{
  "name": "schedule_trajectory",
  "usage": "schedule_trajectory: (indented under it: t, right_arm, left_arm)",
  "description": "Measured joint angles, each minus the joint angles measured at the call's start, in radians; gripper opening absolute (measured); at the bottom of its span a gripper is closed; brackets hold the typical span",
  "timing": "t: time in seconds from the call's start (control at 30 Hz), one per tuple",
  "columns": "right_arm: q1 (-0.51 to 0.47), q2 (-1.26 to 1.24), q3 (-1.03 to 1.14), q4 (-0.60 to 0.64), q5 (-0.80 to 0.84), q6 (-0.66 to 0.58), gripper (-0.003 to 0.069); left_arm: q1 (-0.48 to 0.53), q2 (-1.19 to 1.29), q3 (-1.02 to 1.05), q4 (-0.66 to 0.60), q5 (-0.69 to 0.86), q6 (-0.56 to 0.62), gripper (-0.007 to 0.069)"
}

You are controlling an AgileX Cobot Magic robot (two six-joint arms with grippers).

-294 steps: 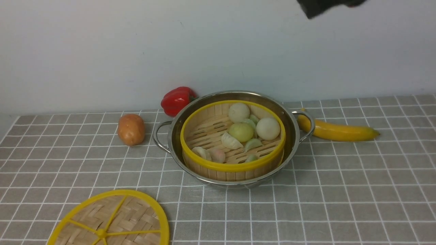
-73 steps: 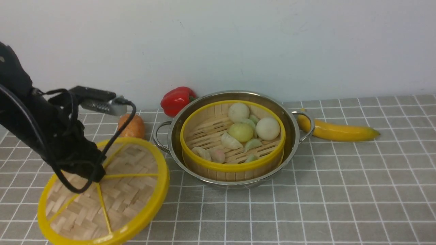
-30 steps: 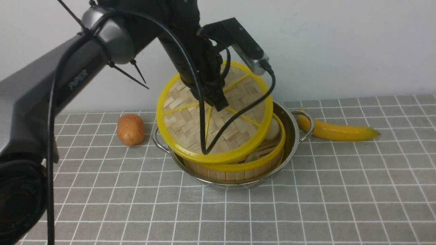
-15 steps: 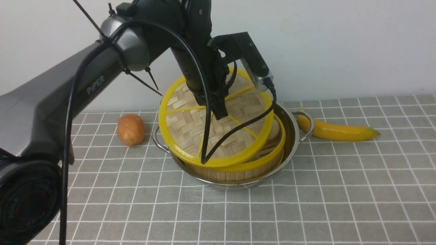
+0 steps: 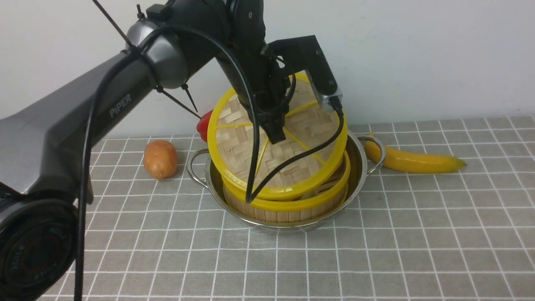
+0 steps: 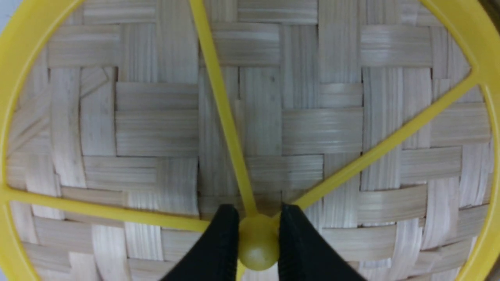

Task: Place the steamer in the pot on the grey tablecloth, and put the lid on the steamer.
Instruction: 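Place the yellow bamboo steamer lid onto the steamer in the pot with the left gripper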

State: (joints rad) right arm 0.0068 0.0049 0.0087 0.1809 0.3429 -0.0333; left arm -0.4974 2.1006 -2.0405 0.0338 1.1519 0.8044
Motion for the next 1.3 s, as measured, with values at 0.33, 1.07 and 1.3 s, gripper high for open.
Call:
schedule_trajectory:
  t: [0.33, 1.07, 1.3]
  right_arm:
    - [0.0, 0.0, 0.0, 0.0, 0.0, 0.0, 0.0243]
    - [0.0, 0.0, 0.0, 0.0, 0.0, 0.0, 0.0243]
    - [0.0, 0.0, 0.0, 0.0, 0.0, 0.0, 0.0243]
  left_arm:
    - [0.0, 0.0, 0.0, -0.02, 0.056, 0.001, 0.0123]
    - [0.0, 0.042, -0.003, -0.028, -0.024, 0.025, 0.0123]
    - [0.0, 0.063, -0.004, -0.027, -0.028, 0.03, 0.0123]
